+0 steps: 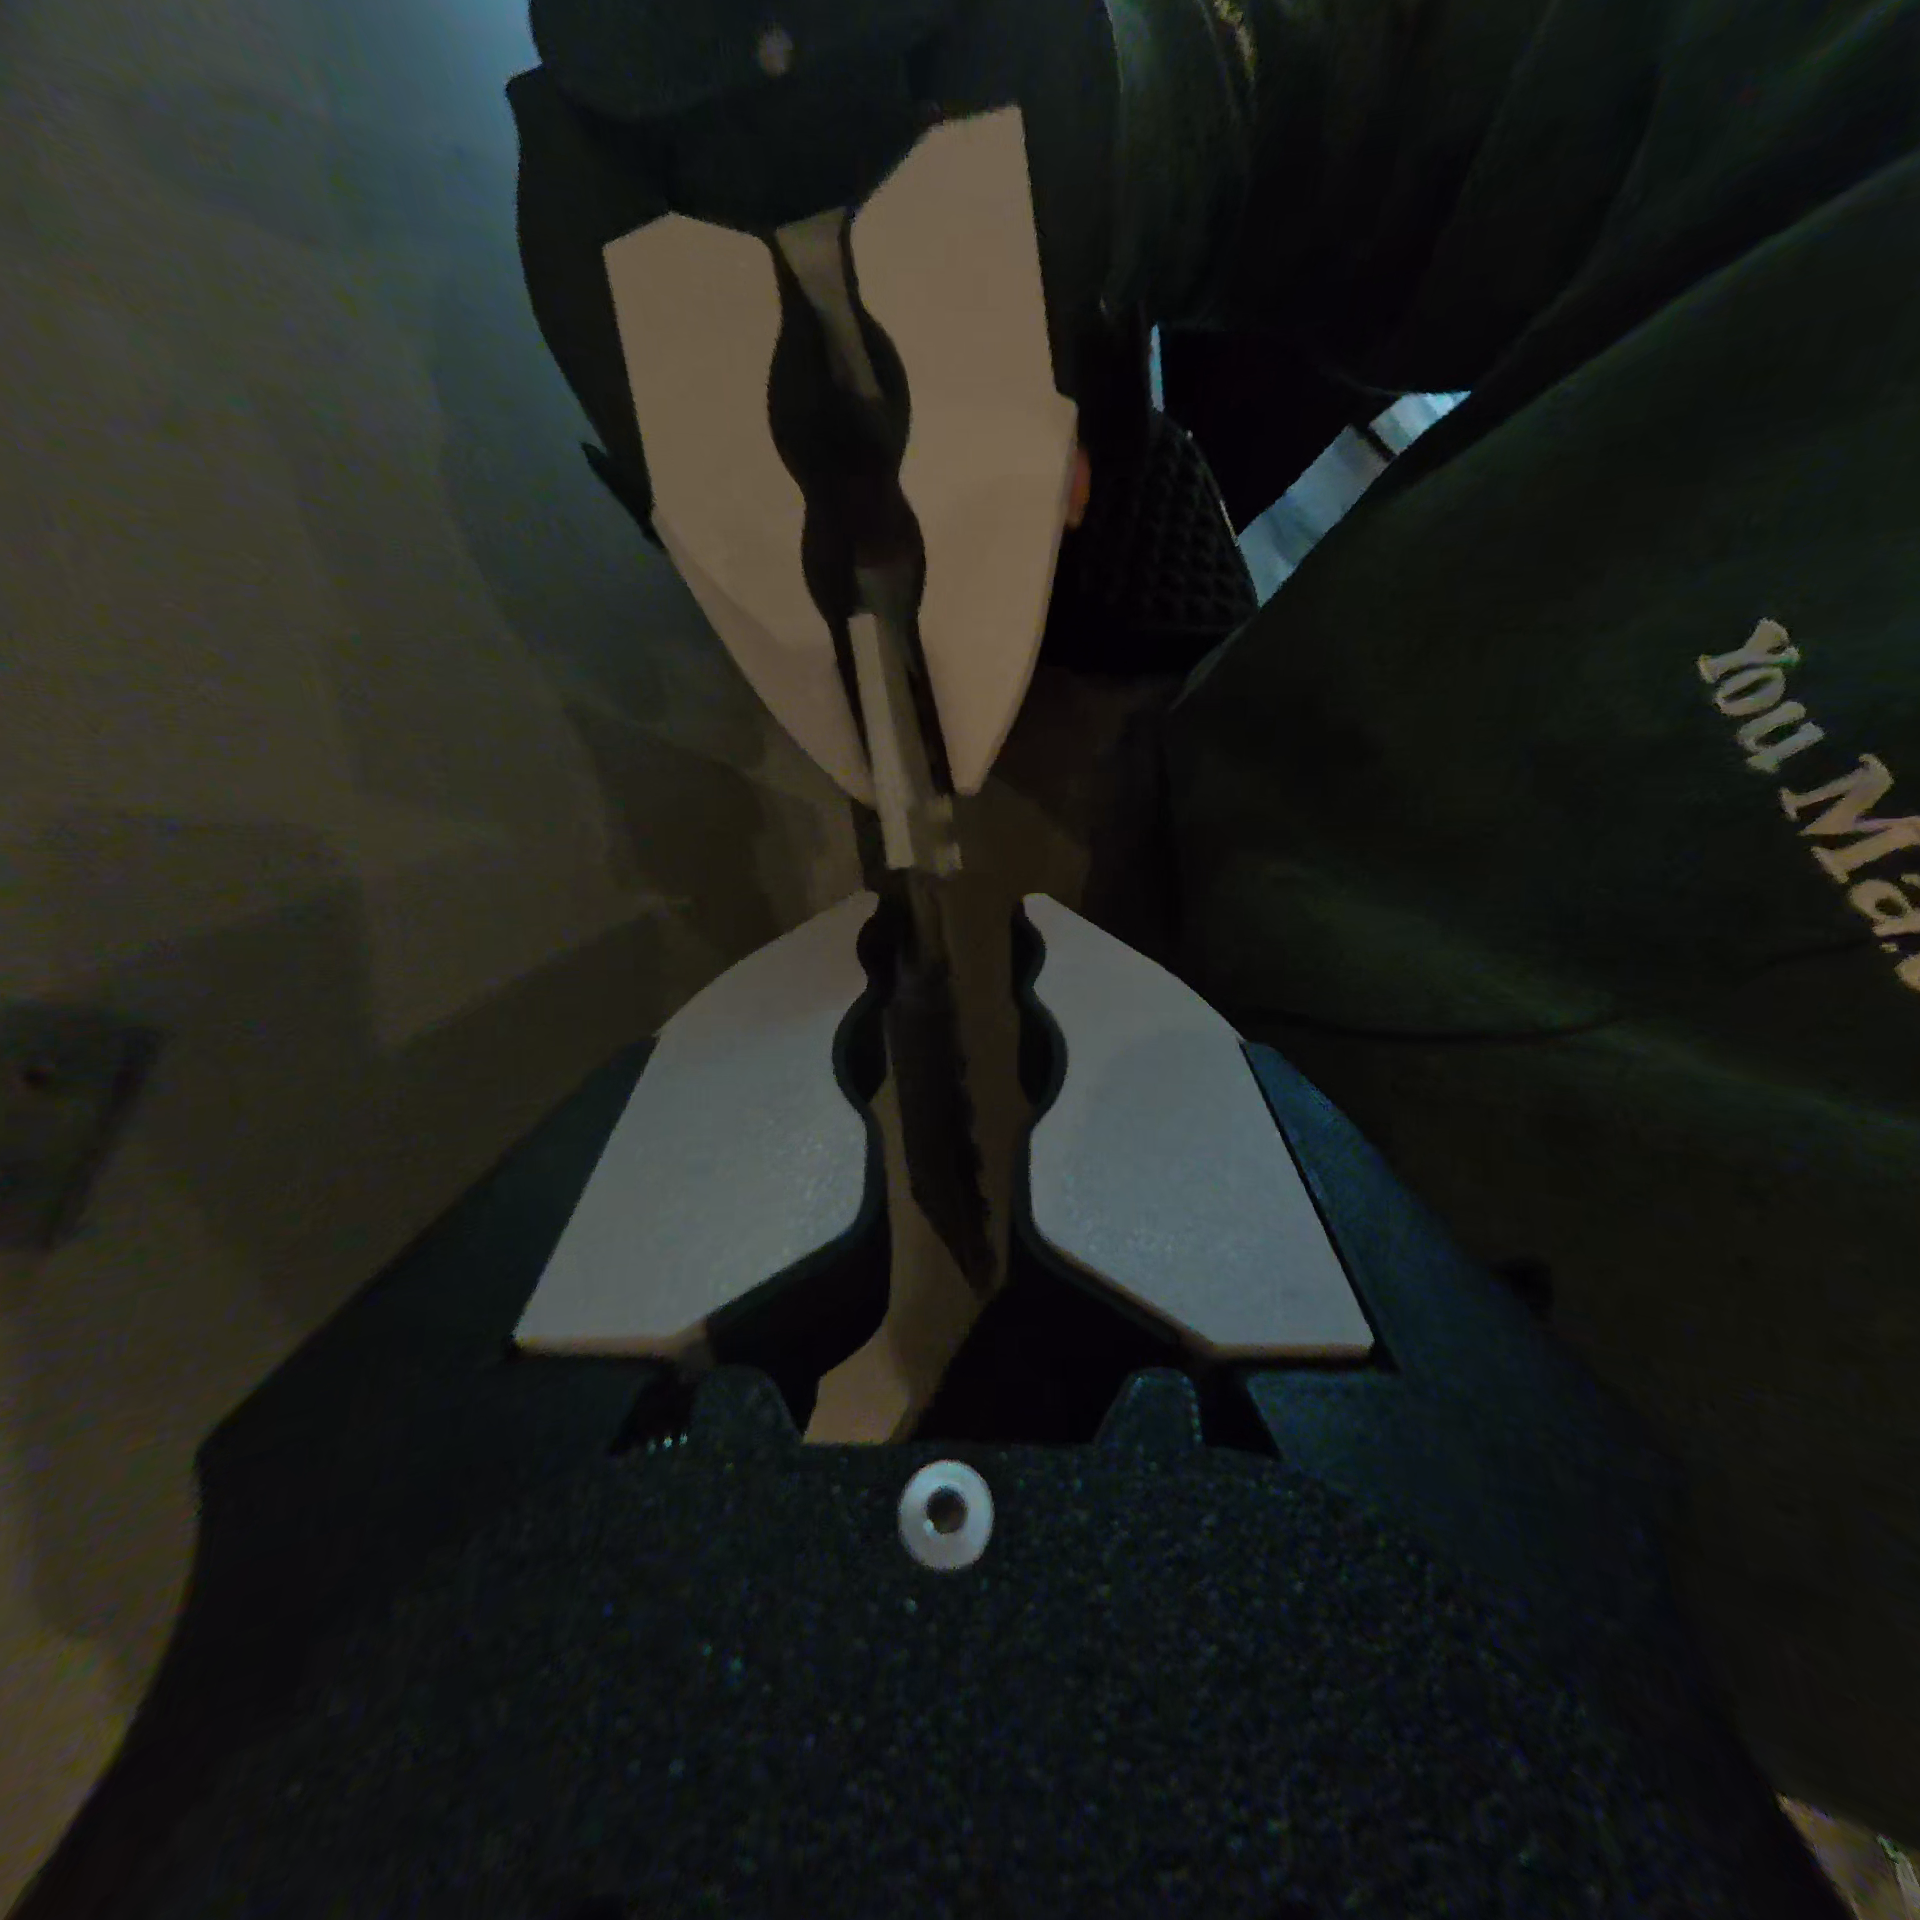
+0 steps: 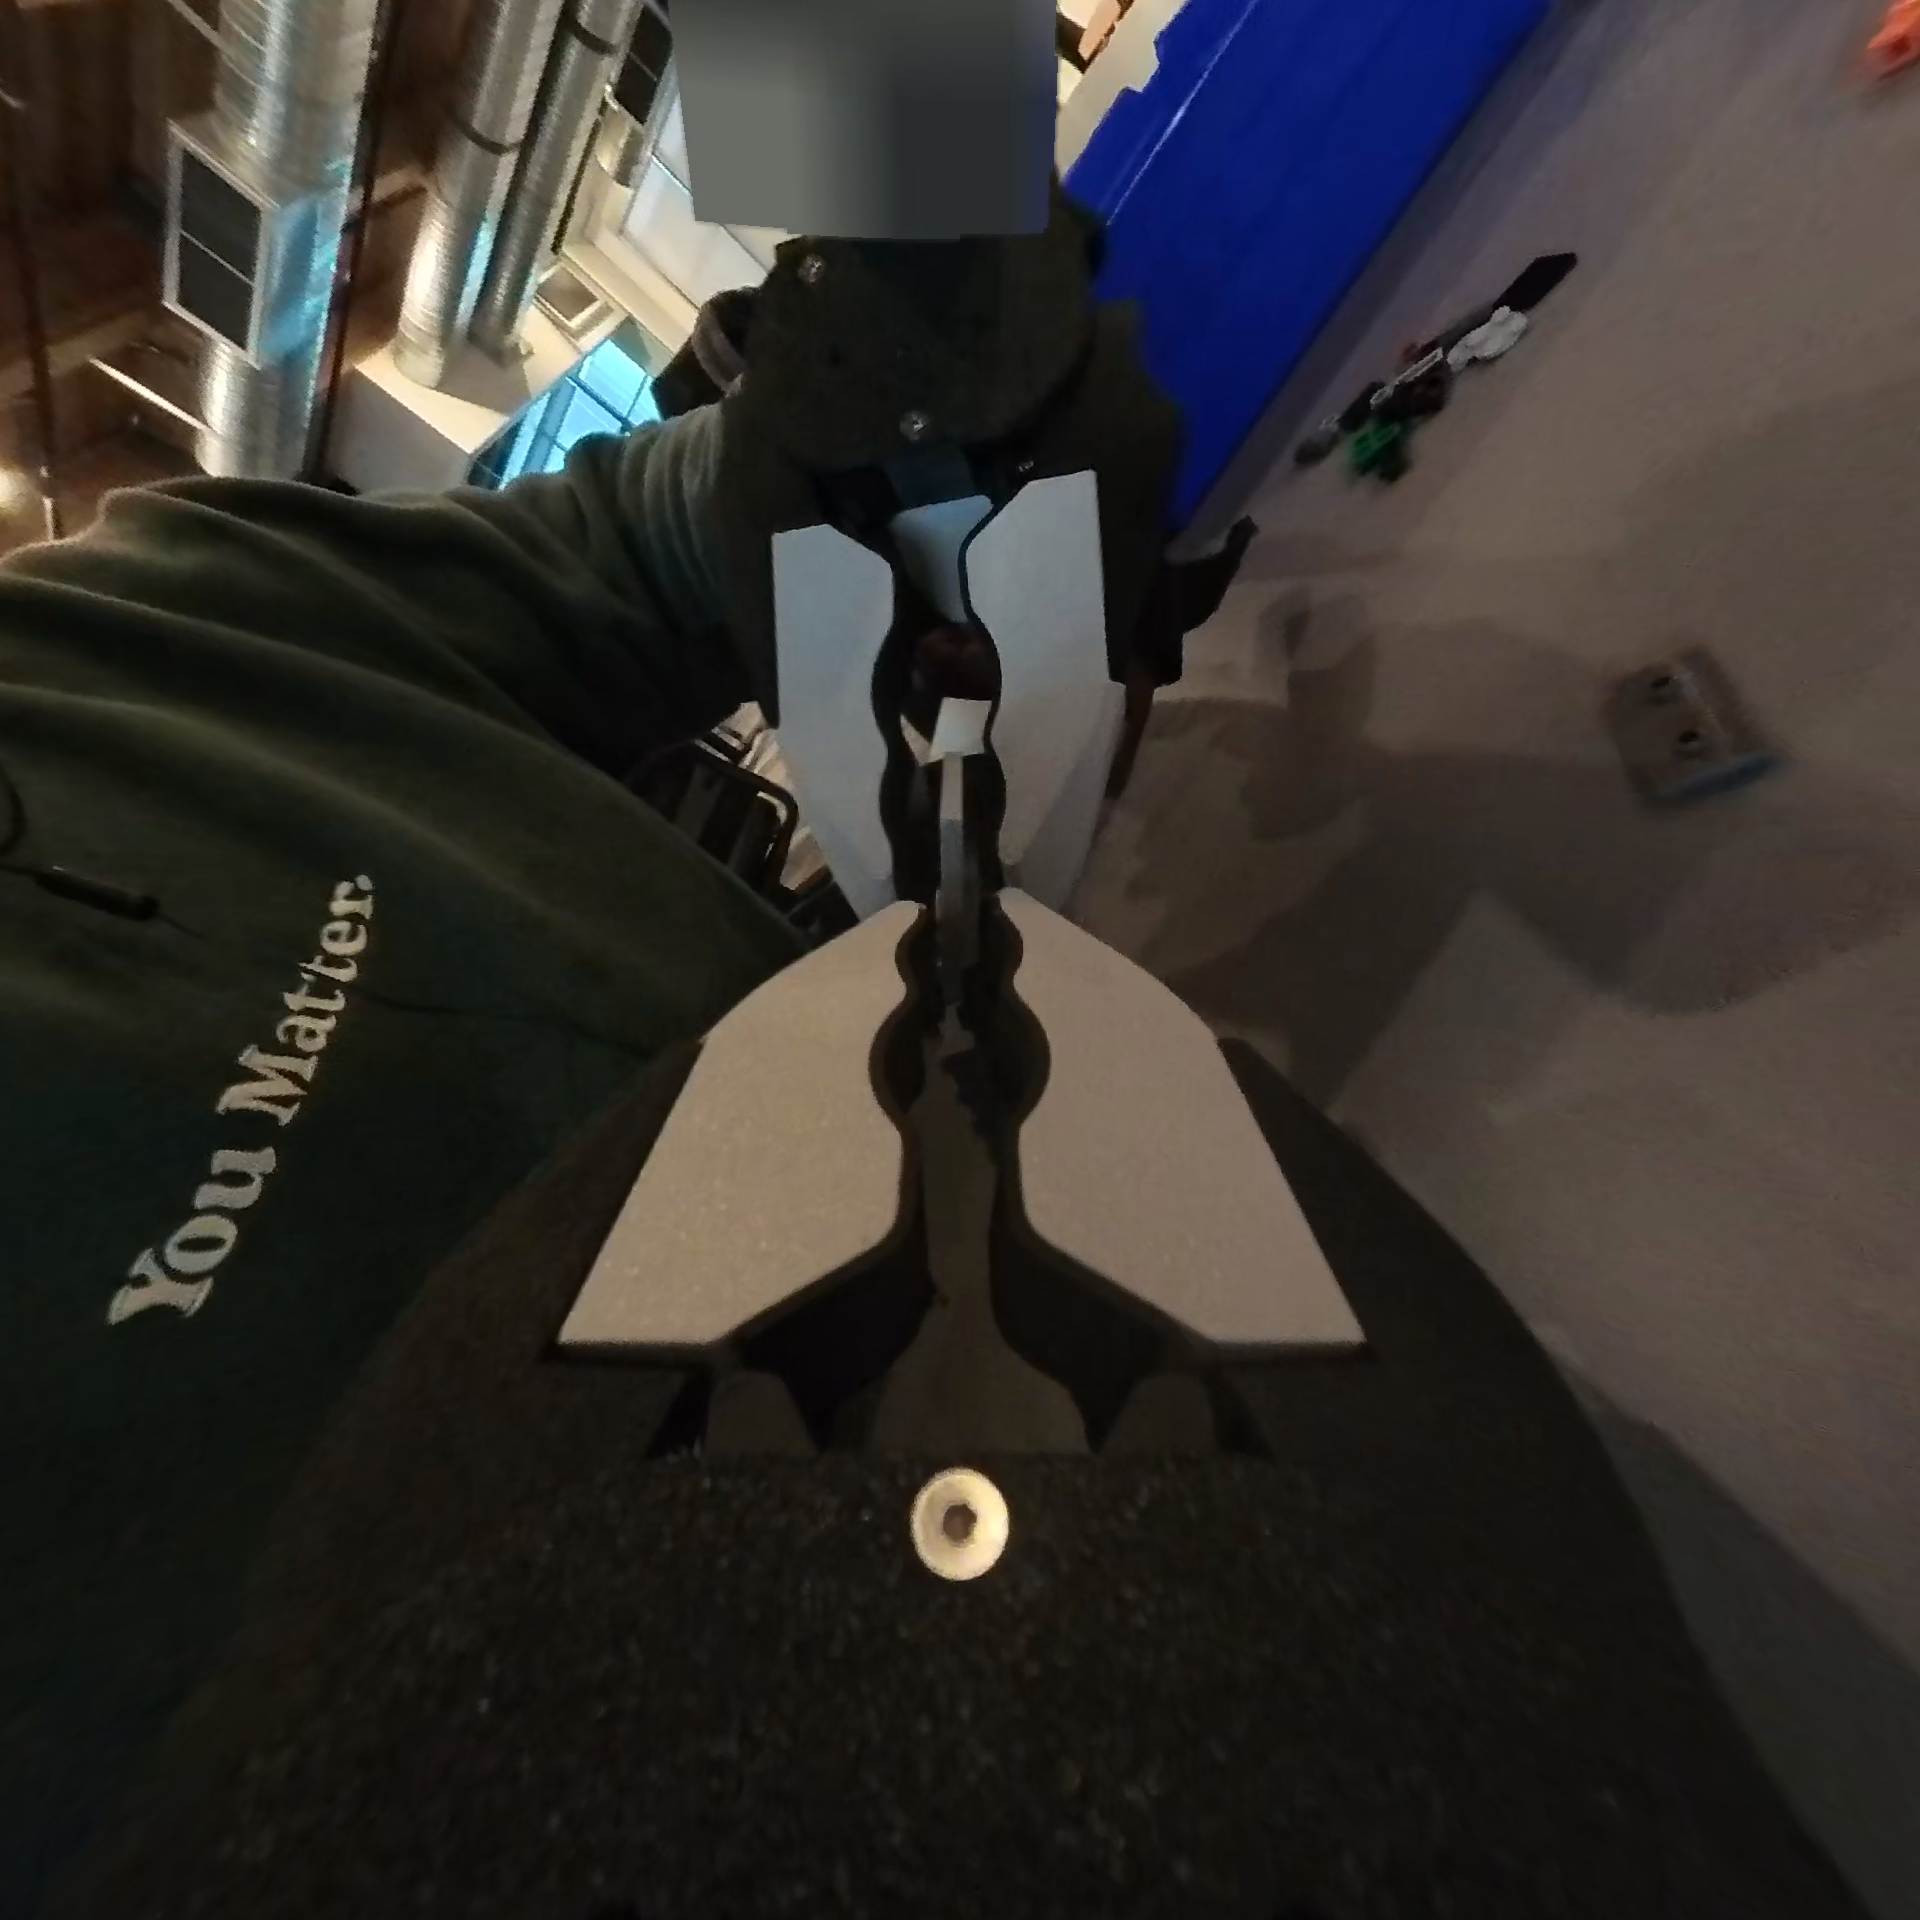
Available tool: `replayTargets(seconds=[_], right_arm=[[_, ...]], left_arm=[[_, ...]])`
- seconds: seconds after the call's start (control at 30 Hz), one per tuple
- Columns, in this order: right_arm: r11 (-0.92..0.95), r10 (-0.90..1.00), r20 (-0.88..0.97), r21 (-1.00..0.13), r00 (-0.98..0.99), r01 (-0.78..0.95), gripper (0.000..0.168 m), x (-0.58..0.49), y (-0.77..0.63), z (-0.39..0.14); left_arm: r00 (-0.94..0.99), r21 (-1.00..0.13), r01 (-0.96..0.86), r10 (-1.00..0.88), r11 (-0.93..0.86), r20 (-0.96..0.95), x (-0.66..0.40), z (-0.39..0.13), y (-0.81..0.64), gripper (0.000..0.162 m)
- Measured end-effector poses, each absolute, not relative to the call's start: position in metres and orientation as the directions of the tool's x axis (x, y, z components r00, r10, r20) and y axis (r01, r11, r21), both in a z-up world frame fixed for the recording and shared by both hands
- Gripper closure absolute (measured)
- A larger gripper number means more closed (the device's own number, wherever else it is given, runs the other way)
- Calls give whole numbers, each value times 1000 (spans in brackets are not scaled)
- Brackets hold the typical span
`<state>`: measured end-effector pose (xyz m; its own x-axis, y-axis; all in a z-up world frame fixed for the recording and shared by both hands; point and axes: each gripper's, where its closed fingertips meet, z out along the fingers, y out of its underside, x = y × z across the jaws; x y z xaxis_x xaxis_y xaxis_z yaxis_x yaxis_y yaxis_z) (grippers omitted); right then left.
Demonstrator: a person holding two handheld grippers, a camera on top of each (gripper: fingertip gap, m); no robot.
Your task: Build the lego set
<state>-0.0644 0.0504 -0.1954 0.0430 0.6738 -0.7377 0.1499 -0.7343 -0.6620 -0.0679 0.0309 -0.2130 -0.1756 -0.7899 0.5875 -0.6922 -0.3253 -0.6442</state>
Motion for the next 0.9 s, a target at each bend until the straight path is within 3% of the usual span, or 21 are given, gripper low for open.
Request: replayTargets(seconds=[0.3, 0.9], right_arm=[[-674, 737, -671, -722, 78, 157, 160, -64, 54, -191], [-435, 900, -433, -882, 52, 182, 158, -64, 52, -188]], left_arm=[[-103, -571, -648, -685, -504, 721, -62, -205, 41, 150], [-92, -678, -638, -837, -366, 539, -64, -204, 42, 156]])
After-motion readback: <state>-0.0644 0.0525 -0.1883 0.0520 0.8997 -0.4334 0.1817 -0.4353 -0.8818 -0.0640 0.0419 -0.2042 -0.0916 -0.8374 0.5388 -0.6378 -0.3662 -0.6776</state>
